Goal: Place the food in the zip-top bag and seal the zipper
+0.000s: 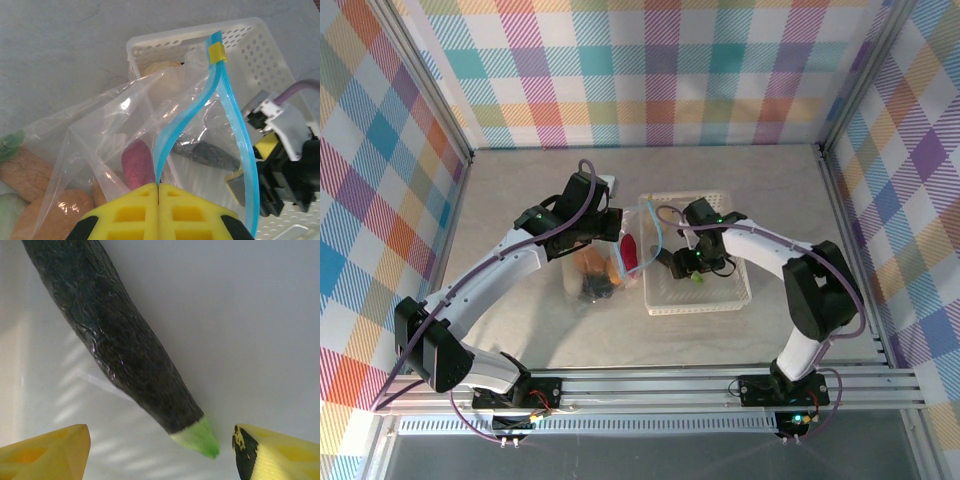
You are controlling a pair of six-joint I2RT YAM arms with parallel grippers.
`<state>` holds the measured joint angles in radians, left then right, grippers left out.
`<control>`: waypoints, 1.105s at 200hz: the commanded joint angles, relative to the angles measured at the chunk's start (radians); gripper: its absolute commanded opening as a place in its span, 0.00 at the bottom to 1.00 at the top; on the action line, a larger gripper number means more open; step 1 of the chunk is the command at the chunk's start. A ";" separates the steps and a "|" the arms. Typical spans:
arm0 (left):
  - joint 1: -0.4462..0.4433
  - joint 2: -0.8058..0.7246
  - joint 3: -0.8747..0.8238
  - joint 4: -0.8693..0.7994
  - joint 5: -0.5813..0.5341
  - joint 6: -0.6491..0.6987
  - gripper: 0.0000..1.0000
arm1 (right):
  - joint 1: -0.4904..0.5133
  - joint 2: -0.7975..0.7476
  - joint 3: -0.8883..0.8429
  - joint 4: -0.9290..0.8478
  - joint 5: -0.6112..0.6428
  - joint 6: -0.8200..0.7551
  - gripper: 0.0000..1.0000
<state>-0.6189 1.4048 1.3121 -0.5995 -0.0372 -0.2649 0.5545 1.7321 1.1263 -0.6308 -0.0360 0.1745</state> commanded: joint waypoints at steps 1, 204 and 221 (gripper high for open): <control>0.011 -0.005 0.001 -0.011 0.001 0.010 0.00 | 0.017 0.043 0.039 0.050 0.030 -0.008 0.75; 0.015 0.000 0.013 -0.031 0.000 0.021 0.00 | 0.007 -0.227 0.111 -0.145 0.065 0.052 0.34; 0.015 0.002 0.013 -0.023 0.009 0.020 0.00 | 0.007 -0.300 0.168 -0.215 -0.025 0.052 0.33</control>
<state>-0.6178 1.4052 1.3121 -0.6228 -0.0376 -0.2638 0.5686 1.5333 1.2118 -0.7177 0.0360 0.2096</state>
